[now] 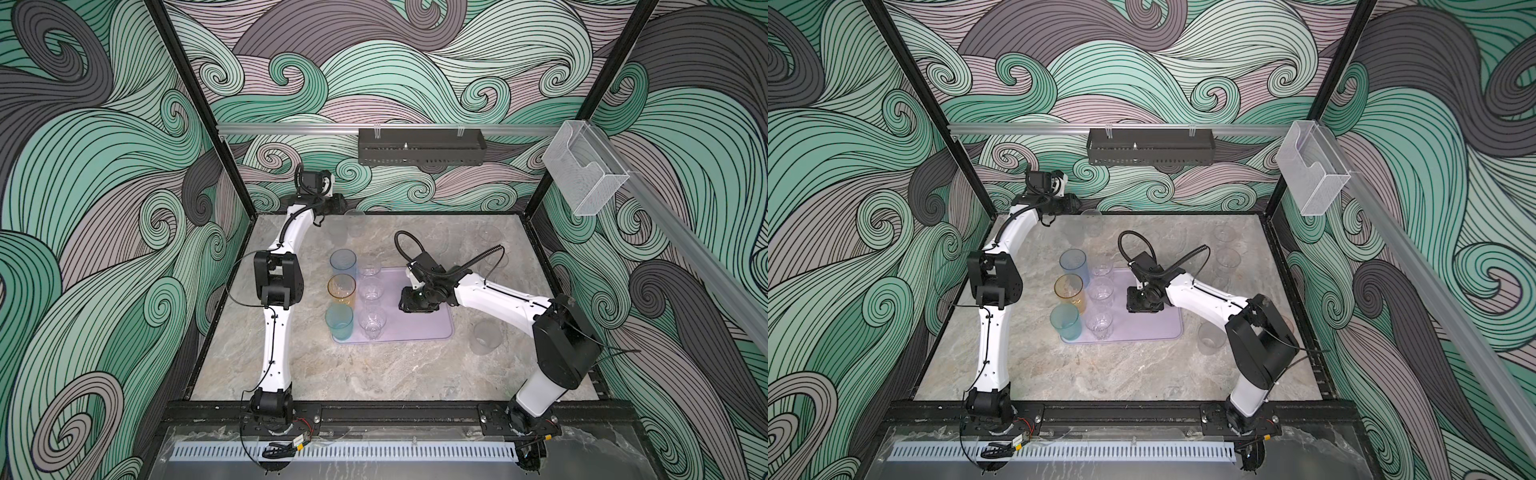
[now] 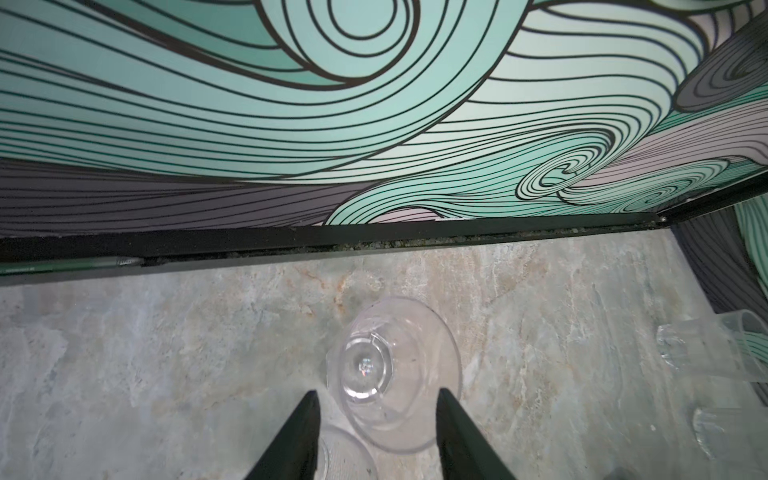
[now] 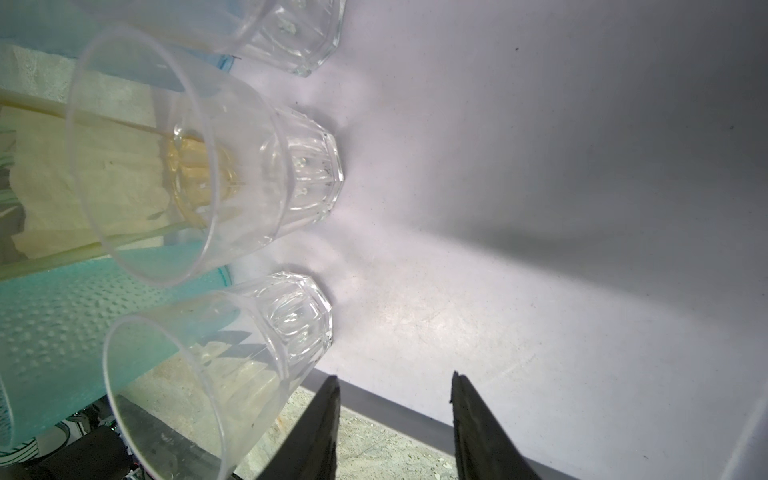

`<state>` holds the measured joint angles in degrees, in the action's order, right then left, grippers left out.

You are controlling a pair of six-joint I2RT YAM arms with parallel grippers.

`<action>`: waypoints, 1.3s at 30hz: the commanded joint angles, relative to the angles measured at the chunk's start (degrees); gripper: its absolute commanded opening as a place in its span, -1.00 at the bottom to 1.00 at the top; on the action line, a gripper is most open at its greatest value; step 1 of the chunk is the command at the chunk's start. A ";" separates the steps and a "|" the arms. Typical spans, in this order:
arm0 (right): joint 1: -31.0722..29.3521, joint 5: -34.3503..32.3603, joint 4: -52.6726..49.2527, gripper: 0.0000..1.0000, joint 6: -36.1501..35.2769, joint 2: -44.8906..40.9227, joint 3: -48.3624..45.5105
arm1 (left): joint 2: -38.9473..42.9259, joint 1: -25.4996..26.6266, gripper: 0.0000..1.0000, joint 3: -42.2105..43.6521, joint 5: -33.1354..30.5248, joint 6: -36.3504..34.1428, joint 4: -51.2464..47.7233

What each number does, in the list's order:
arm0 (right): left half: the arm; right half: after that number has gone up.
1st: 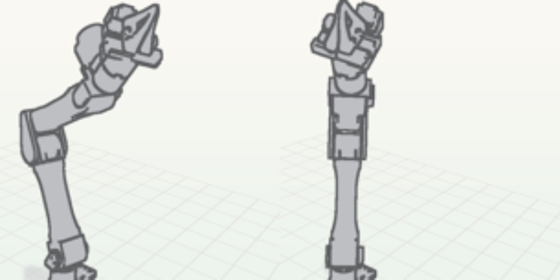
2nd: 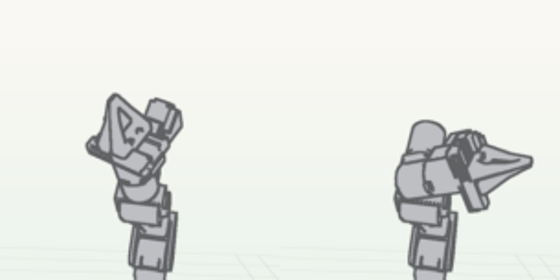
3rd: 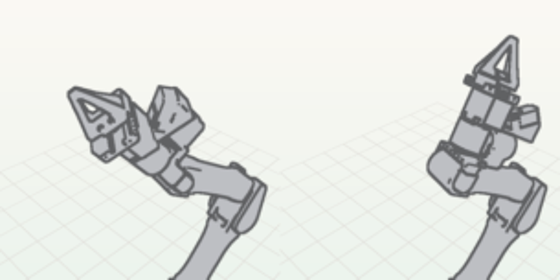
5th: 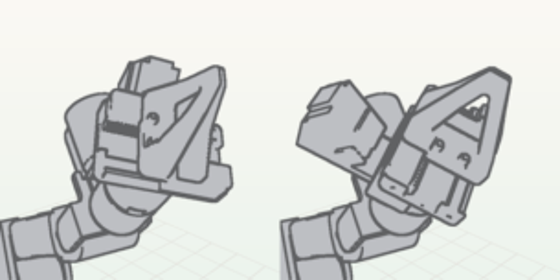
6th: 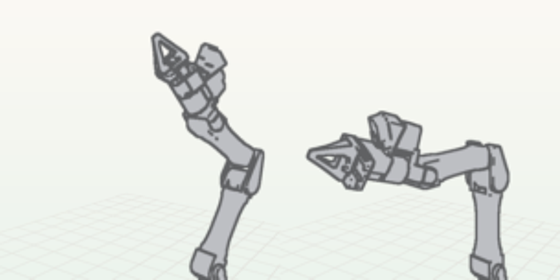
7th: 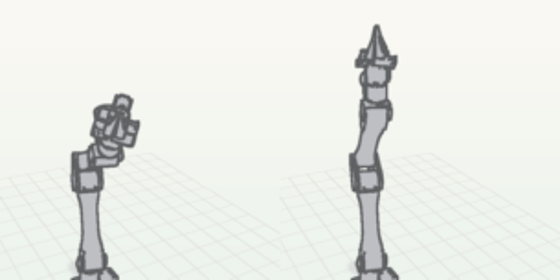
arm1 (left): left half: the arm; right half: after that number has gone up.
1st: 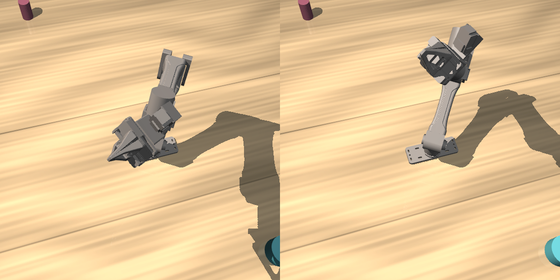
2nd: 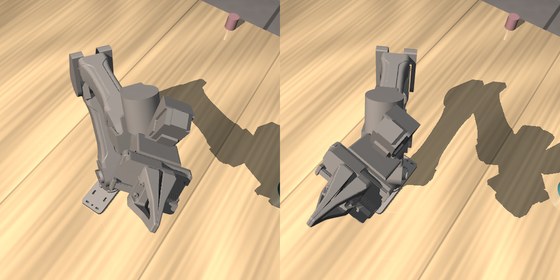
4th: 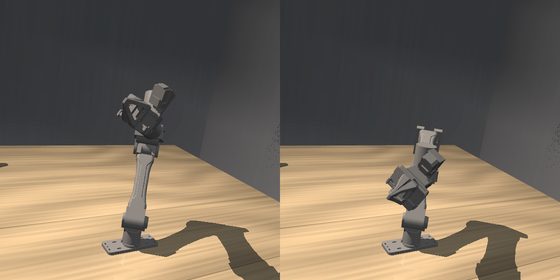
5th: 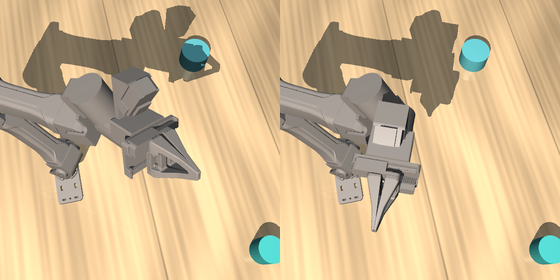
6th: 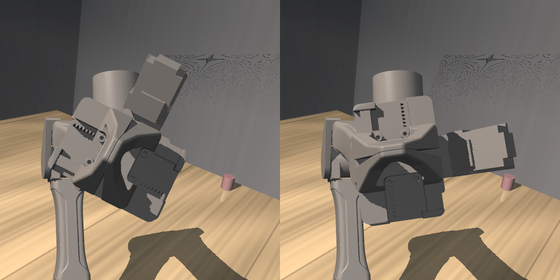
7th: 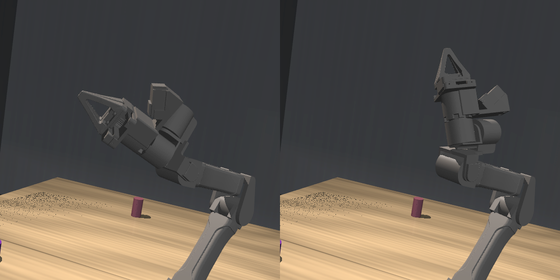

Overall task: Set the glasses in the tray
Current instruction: 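Move the left gripper to the clear cups beyond the tray near the back wall, then close the left gripper on a clear cup and lift it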

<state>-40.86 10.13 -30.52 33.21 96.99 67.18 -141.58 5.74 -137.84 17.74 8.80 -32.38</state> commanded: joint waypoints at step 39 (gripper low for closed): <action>0.21 -0.11 0.00 -0.10 -0.63 2.70 0.77 | -7.43 2.93 -0.79 -6.56 -7.41 -2.27 -2.51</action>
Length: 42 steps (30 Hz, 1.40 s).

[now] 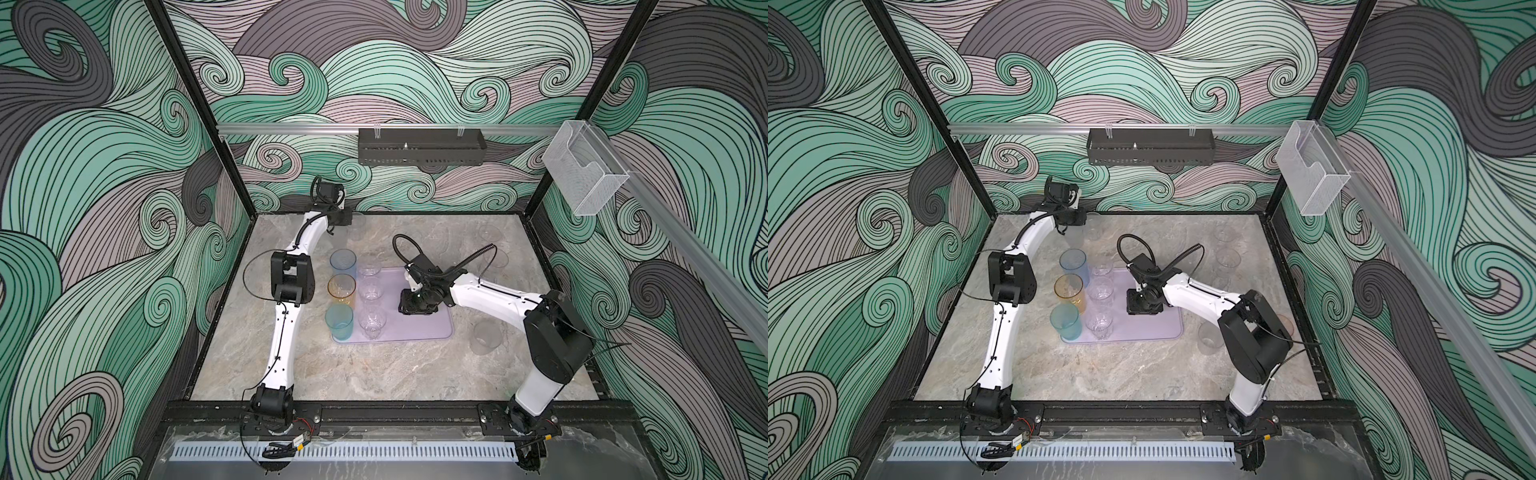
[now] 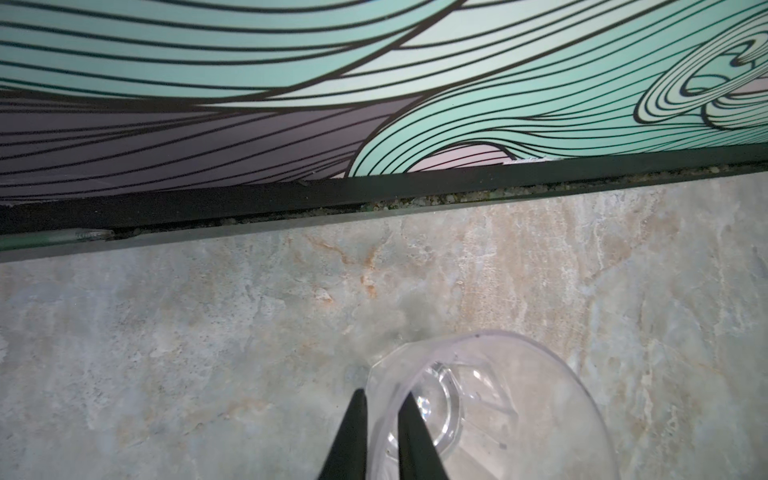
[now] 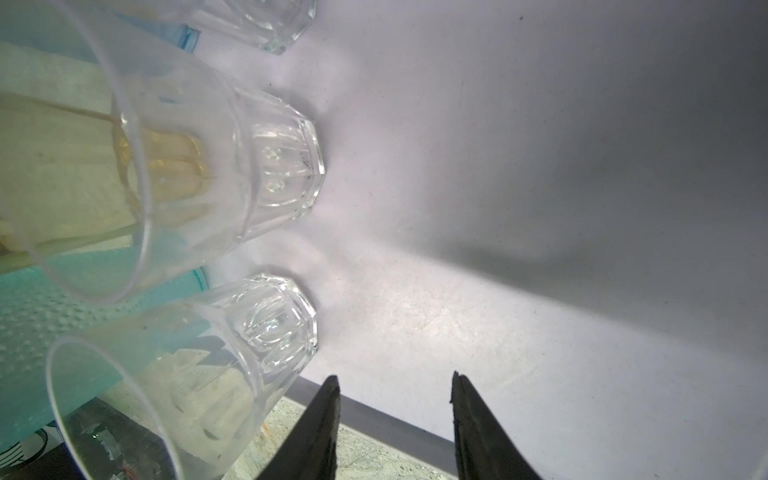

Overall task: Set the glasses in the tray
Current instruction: 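Close the left gripper on a clear cup and lift it, then carry the clear cup over the tray with the left gripper while the right draws back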

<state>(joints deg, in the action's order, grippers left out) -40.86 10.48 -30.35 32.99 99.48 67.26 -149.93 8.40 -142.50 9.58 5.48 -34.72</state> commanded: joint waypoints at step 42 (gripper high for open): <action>16.60 -9.95 -5.93 -0.10 -2.50 -17.27 -0.49 | 37.57 21.68 -1.00 32.06 -3.84 8.91 -12.19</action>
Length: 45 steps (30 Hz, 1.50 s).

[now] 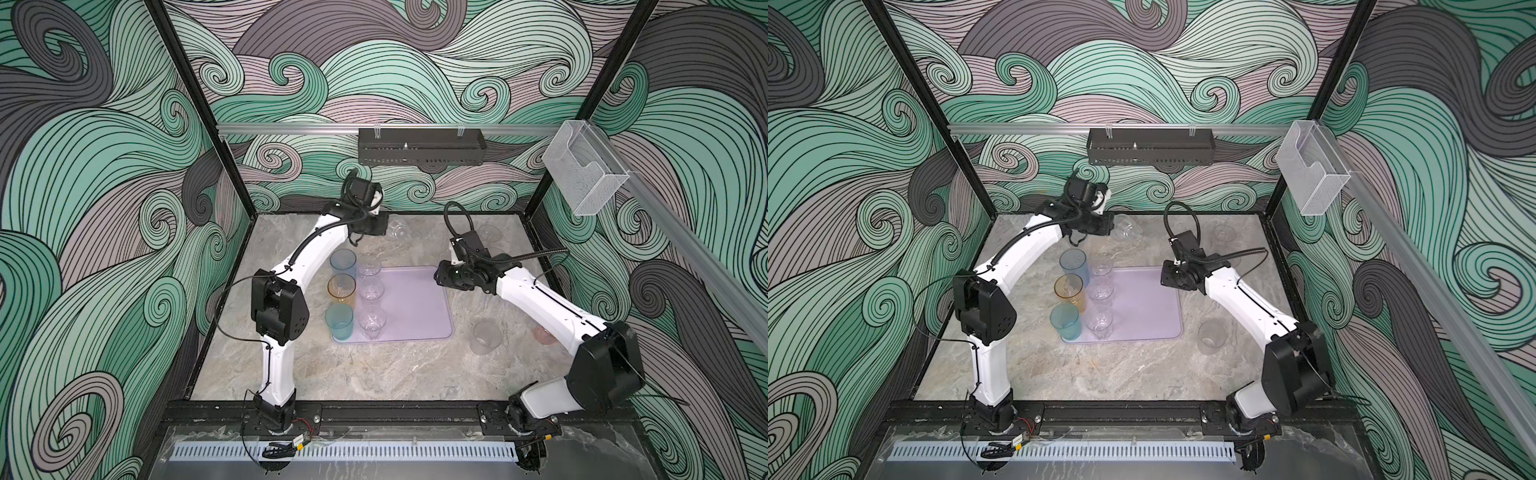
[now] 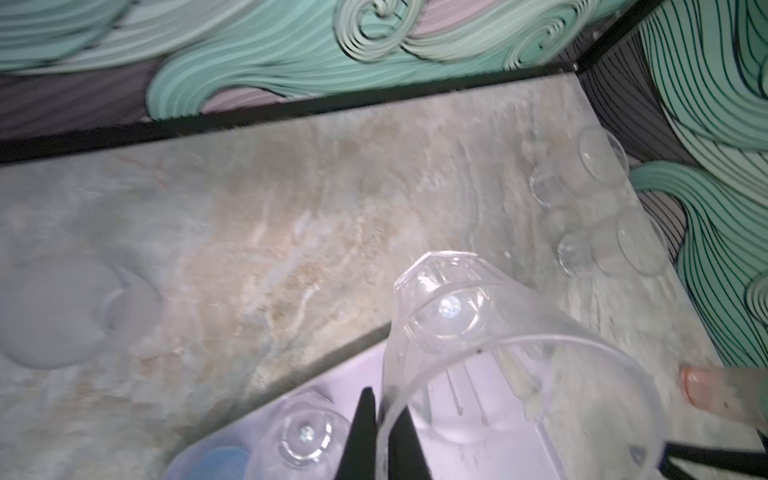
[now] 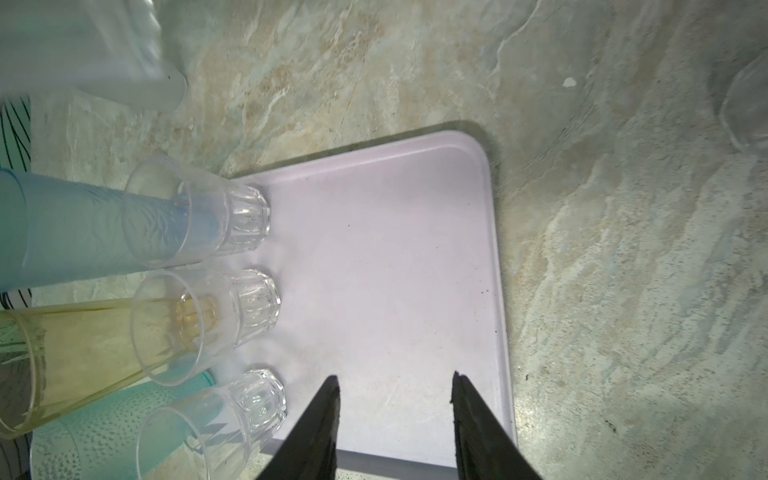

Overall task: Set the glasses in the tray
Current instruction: 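Carry the clear cup over the tray with the left gripper while the right draws back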

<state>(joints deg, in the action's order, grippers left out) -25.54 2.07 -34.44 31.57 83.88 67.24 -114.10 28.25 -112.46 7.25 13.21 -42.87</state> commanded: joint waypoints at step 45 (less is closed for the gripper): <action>-2.48 4.41 -1.52 -0.05 -2.57 9.41 2.84 | 14.59 7.20 -0.19 18.21 -8.23 -1.75 -7.96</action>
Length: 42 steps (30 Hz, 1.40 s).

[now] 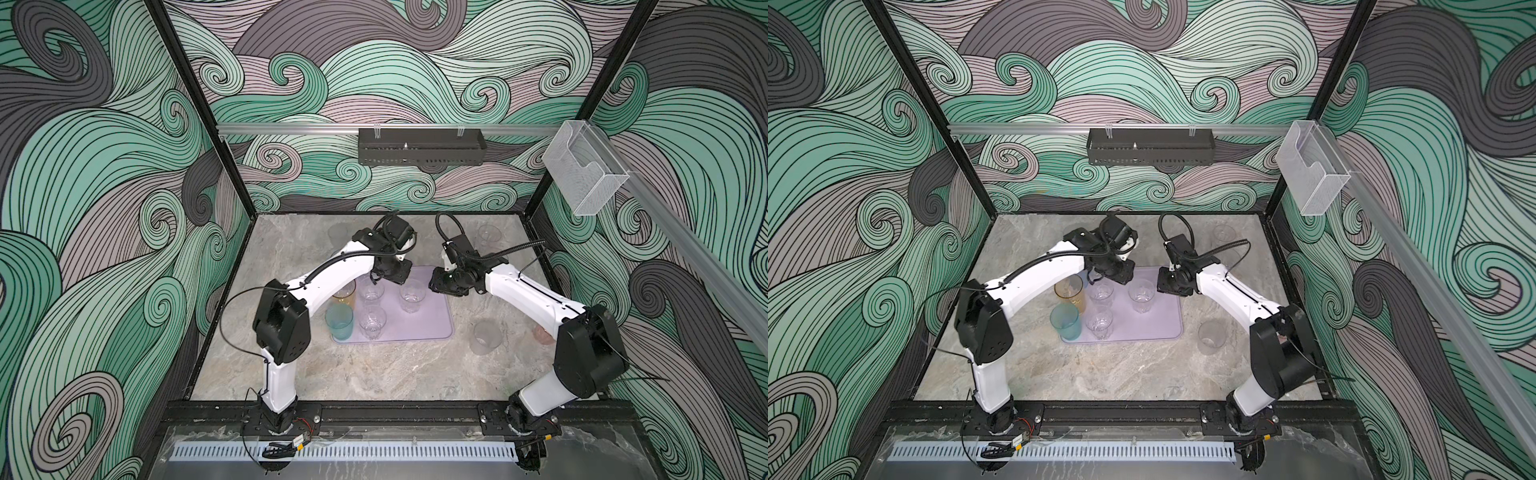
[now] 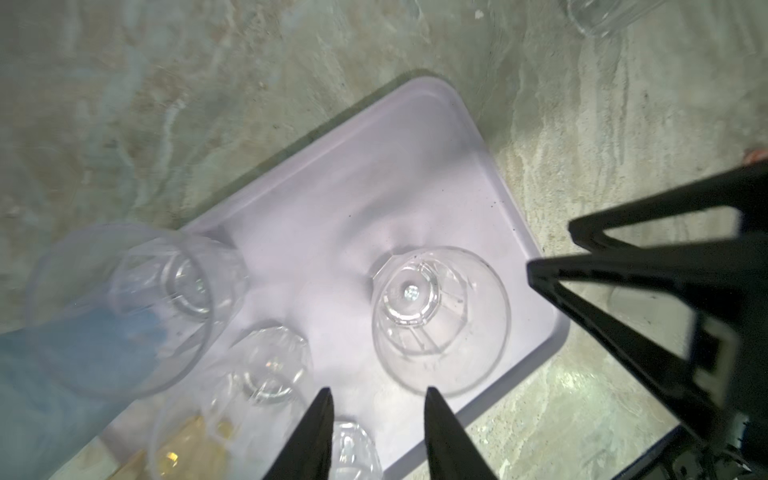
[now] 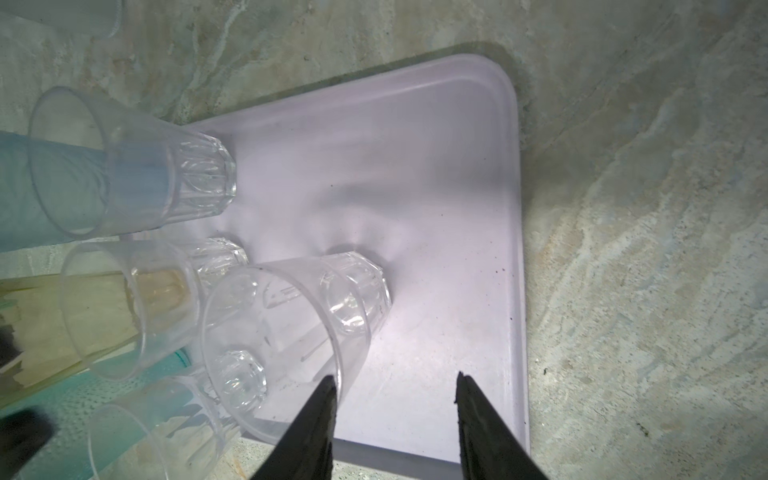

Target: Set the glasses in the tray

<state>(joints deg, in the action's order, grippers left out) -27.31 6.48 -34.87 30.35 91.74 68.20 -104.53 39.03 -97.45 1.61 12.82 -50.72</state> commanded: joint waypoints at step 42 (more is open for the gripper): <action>-8.37 -18.29 -14.07 -0.94 -9.87 23.42 30.10 | 23.50 -33.27 -0.20 33.11 5.34 9.79 16.88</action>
<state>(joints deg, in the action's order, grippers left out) -35.73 -9.30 -45.58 21.32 113.25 95.13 -80.47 6.02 -64.49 5.45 21.74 -34.83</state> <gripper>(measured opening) 0.076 0.402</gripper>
